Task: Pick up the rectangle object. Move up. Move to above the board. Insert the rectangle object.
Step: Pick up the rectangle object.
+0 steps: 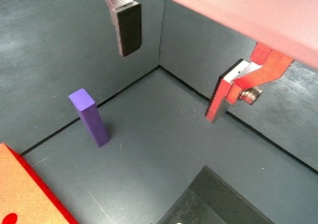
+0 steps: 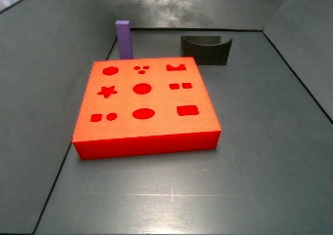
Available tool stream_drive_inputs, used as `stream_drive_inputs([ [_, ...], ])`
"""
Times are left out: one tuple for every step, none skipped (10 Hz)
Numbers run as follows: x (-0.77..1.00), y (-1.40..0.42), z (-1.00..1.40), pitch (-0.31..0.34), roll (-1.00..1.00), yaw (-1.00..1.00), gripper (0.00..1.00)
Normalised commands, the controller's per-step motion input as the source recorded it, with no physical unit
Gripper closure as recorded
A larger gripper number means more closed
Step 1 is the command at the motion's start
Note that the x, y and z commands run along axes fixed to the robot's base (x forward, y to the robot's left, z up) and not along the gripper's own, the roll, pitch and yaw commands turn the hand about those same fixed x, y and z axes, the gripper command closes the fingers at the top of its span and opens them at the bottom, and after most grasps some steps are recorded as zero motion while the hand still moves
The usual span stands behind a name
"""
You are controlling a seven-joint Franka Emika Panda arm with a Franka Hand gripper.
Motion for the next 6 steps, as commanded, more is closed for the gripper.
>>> stream_drive_inputs([
  [-1.00,-0.09,0.00,-0.100,0.12,0.04,0.00],
  [-1.00,-0.11,-0.02,-0.093,0.14,0.10,0.00],
  [-1.00,-0.15,-0.06,-0.100,0.14,0.12,0.00],
  [-1.00,-0.21,-0.13,-0.110,0.13,0.13,0.00],
  [-0.91,-0.36,-0.39,-0.121,0.12,0.20,0.00],
  [-0.68,-0.60,-0.90,-0.086,0.16,0.29,0.00],
])
